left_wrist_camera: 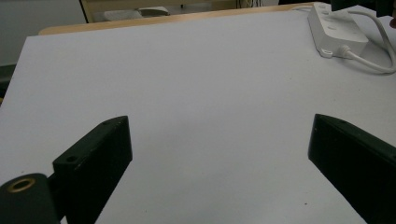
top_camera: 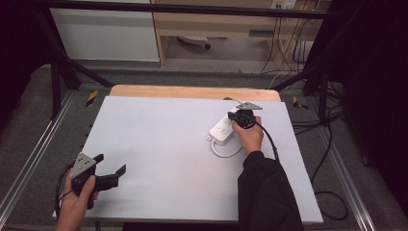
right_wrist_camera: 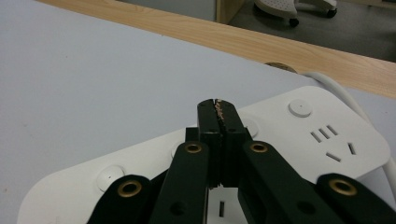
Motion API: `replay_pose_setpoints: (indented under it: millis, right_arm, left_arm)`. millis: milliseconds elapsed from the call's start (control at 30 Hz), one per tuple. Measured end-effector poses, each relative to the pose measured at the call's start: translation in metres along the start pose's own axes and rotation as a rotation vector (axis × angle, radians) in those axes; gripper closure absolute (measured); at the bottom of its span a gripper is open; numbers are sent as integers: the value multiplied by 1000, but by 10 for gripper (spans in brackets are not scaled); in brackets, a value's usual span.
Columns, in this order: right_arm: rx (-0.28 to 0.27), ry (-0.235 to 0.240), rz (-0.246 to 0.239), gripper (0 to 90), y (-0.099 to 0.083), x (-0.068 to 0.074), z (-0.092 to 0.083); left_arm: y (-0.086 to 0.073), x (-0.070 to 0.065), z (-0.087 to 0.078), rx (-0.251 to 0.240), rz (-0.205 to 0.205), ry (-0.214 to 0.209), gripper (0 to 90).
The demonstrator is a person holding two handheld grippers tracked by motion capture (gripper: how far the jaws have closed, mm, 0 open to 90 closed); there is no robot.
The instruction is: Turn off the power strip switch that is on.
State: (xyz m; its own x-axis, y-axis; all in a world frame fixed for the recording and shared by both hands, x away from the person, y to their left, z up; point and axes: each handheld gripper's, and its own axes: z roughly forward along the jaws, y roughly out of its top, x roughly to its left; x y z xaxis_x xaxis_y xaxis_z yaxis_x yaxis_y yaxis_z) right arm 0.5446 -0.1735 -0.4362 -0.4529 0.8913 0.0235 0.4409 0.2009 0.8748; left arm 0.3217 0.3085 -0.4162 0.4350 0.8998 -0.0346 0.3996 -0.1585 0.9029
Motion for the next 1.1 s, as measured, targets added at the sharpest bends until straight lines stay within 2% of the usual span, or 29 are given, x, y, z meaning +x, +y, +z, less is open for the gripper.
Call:
replay_pose_setpoints:
  millis: [700,1100]
  right_arm:
    - [10,29,3,900,-2,10,2]
    - [15,22,-1,900,-5,11,4]
  left_arm:
    - [0,0,0,1,6,1,61]
    - [0,0,0,2,3,-1,62]
